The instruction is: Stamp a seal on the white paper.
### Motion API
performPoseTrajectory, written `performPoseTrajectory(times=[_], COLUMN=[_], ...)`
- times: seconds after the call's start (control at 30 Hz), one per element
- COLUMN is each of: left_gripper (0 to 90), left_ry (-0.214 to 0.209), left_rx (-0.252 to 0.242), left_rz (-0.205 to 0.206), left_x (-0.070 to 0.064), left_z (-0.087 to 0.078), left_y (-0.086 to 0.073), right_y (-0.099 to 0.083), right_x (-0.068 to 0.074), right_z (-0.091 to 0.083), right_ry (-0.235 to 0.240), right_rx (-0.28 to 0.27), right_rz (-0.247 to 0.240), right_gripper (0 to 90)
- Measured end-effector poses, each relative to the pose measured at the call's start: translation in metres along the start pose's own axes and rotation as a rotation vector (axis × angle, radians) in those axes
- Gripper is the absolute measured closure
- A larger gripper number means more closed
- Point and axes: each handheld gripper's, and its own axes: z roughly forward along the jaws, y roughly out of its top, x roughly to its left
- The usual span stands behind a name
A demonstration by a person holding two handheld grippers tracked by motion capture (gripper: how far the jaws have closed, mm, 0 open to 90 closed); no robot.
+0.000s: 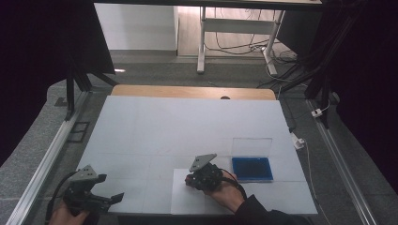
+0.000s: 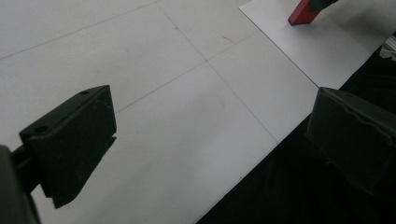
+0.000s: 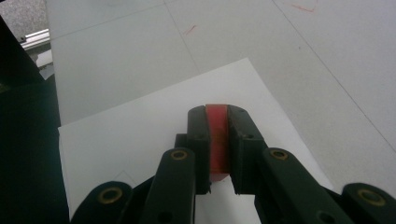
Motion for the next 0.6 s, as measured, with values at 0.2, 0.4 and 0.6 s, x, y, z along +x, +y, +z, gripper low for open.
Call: performPoseTrajectory(times=[0.2,0.4,0.6], left_gripper=[1.6,1.6,1.6], left_ry=[0.001,-0.001,-0.002], left_rx=[0.005,0.005,0.005], left_rz=[0.0,0.0,0.001], left_x=[0.0,0.0,0.001], left_z=[0.001,0.001,0.001], left_y=[0.001,0.001,0.001], right_y=[0.0,0.002,0.002], right_x=[0.004,0.014,0.013], right_z=[0.0,0.001,0.001], right_ry=[-0.016,-0.07,-0.071], right_rx=[0.007,0.024,0.023], right_rz=[-0.009,-0.055,-0.038], right_gripper=[80.6,80.6,80.7])
